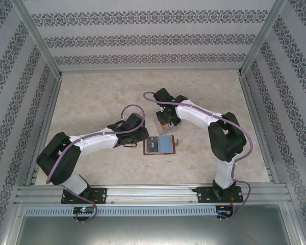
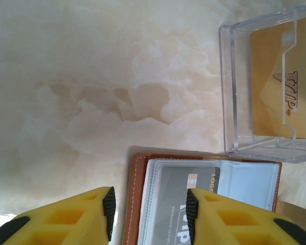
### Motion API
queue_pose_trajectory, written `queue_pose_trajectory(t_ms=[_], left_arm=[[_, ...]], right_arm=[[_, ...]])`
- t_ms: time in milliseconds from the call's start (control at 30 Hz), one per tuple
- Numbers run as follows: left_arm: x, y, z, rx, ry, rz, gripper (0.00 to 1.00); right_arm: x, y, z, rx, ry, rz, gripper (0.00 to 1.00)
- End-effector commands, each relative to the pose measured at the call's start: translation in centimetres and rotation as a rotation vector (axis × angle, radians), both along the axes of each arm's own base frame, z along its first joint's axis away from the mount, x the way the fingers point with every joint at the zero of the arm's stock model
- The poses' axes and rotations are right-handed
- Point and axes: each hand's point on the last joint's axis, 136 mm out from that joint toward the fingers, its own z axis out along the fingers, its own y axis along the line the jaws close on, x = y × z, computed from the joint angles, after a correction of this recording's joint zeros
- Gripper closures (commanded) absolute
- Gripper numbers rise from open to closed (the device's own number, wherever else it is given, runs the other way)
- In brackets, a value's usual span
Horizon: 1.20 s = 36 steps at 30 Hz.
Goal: Put the credit cards into the card holder
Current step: Pick up the credit card from the storage box.
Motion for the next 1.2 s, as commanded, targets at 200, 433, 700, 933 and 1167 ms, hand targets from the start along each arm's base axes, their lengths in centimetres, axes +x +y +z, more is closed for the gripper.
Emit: queue_pose_trajectory(t_ms=[200, 433, 700, 933, 1167], left_arm=[[0.1, 1.2, -0.4, -0.017, 0.013, 0.048, 0.57], [-0.1, 2.4, -0.4, -0.009, 0.014, 0.061, 0.57], [-0.1, 2.5, -0.4, -0.021, 0.013, 0.069, 0.56], [-0.3, 2.7, -0.4, -0.022, 0.010, 0.076, 0.56], [-0.4, 2.9, -0.6, -0.021, 0.012, 0.081, 0.56]], right_arm=[[1.0, -0.9, -0.5, -0.279, -0.097, 0.048, 0.68], [0.9, 0.0, -0.1, -0.364, -0.164, 0.083, 0.72], [0.8, 0.1, -1.2, -0.378, -0.135, 0.090, 0.74], [0.8, -0.2, -2.1, -0.415, -0.124, 0.093, 0.73], [1.4, -0.6, 0.1, -0.455, -0.213, 0.080, 0.71]])
